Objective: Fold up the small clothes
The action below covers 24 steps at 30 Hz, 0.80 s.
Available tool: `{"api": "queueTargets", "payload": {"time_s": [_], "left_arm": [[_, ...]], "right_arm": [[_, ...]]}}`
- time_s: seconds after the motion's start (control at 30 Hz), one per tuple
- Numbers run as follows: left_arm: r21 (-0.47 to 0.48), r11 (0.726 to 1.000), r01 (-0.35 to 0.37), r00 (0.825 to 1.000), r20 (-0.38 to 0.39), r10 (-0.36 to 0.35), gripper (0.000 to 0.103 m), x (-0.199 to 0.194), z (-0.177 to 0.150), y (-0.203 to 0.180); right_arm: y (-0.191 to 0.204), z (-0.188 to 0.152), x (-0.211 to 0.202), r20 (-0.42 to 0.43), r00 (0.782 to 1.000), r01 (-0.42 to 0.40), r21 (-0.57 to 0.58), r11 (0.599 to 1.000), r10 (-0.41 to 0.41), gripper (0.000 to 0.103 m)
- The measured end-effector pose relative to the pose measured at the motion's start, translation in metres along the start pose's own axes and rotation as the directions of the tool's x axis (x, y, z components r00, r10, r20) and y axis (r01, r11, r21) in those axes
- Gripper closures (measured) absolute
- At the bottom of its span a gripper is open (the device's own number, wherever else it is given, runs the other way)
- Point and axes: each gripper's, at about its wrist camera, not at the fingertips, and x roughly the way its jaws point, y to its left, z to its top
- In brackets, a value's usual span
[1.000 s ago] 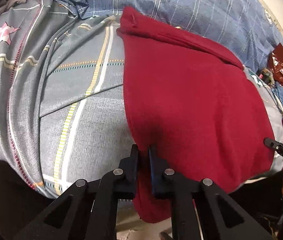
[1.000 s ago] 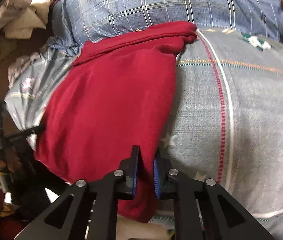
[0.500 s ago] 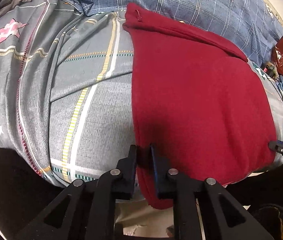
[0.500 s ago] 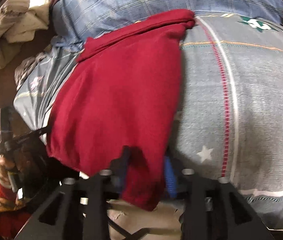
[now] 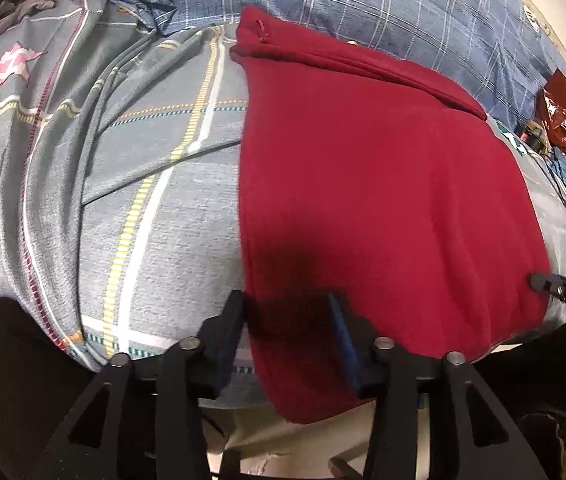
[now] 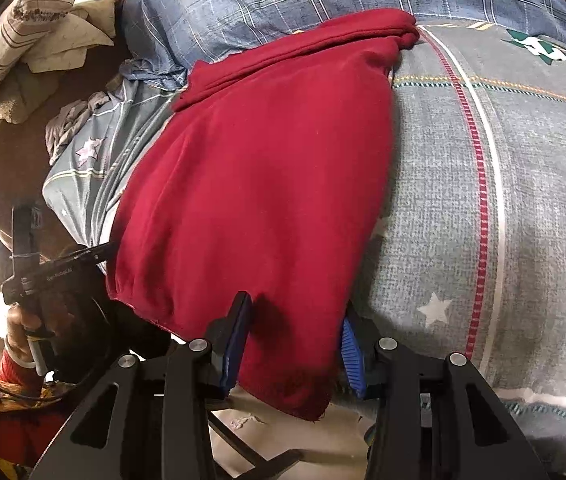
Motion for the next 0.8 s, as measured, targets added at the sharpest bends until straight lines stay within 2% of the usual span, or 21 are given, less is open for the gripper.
{"api": "queueTargets", "payload": {"time_s": [0.03,0.07,0.1,0.13,0.2,0.4,0.57,0.63,0.8], "left_arm": [[0.018,1.0,-0.011,1.0,0.007,0.011,0.061,0.001,0.0,-0.003],[0.034,0.999,-0.015,1.0,0.015,0.015,0.062,0.002,0.001,-0.004],[0.041,0.999,-0.011,1.0,0.024,0.01,0.077,0.003,0.002,-0.005],[0.029,1.0,0.004,1.0,0.018,-0.004,0.095,0.003,0.004,-0.002],[-0.007,0.997,0.071,0.997,-0.014,-0.071,0.094,0.001,0.009,0.005],[0.0,0.997,0.072,0.997,0.018,-0.072,0.094,-0.011,0.014,0.011],[-0.015,0.999,0.039,0.999,0.013,-0.039,0.094,-0.009,0.008,0.008],[-0.013,0.999,0.04,0.999,0.016,-0.04,0.094,-0.012,0.007,0.006],[-0.013,0.999,0.039,0.999,0.013,-0.038,0.094,-0.01,0.007,0.007]], "right_arm": [[-0.002,0.001,0.0,0.01,1.0,-0.007,0.001,1.0,0.007,0.064],[-0.003,0.002,0.0,0.025,1.0,-0.014,0.009,1.0,0.014,0.078],[-0.006,0.003,0.003,0.031,0.999,-0.025,0.024,0.999,0.024,0.092],[-0.009,0.005,0.006,0.029,0.999,-0.042,0.04,0.998,0.041,0.091],[-0.01,0.007,0.007,0.045,0.996,-0.082,0.062,0.995,0.08,0.091],[-0.003,0.015,-0.012,0.095,0.978,-0.188,0.042,0.981,0.184,0.092],[0.001,0.018,-0.004,0.053,0.987,-0.153,0.036,0.988,0.151,0.091],[0.005,0.019,0.001,0.025,0.991,-0.132,0.034,0.991,0.131,0.086],[0.009,0.014,0.012,-0.007,0.993,-0.115,0.06,0.991,0.116,0.083]]}}
